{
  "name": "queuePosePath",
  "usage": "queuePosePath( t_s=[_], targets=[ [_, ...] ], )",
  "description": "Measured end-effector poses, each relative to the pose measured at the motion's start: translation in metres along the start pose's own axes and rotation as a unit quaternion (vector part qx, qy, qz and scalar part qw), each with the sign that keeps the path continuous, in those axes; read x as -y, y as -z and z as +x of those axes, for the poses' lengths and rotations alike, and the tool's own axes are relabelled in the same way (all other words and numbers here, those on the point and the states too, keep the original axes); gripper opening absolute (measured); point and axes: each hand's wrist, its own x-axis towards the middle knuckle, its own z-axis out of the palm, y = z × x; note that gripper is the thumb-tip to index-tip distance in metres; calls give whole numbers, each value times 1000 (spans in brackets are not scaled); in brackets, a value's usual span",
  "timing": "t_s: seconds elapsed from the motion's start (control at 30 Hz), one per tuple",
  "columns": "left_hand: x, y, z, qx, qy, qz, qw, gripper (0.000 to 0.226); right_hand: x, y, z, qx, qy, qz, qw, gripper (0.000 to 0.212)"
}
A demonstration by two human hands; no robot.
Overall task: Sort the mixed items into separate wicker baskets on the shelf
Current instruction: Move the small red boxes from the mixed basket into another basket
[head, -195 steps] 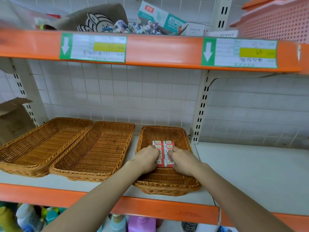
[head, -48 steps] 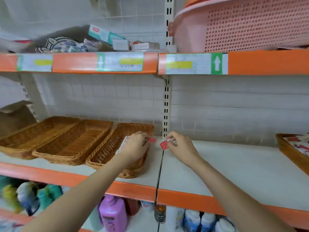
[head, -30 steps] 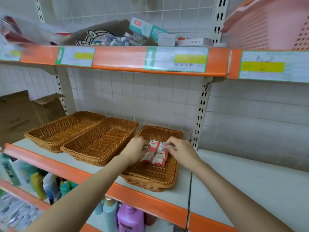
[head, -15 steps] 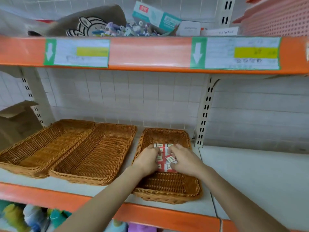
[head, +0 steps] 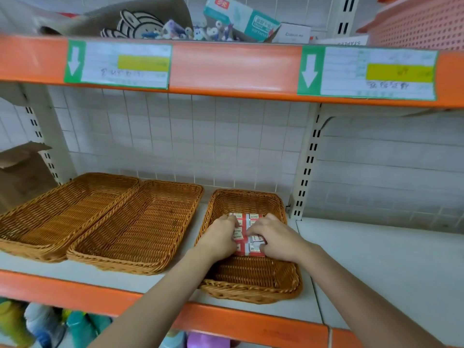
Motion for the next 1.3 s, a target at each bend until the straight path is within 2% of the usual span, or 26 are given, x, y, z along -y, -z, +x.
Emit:
queuePosePath(
  t_s=[0.13,0.3,0.47,0.67,1.03,1.3],
  targets=[
    [0,0,0,-5,-4,11,1000,36,-3,8,0,26,-7,-65,998,51],
    [0,-1,0,-12,-29,62,998,40,-2,10,-1,61,6,-78,995,53],
    [-2,9,-5,1,-61,105,993,36,1,13,-5,31,7,-73,997,40],
    [2,19,-20,52,-94,114,988,28,16,15,-14,65,18,-83,994,24],
    [2,13,-24,97,-109,110,983,25,27,7,-20,66,5,-87,994,31],
    [2,10,-23,103,-112,124,980,36,31,3,-23,66,-7,-100,993,34]
  ],
)
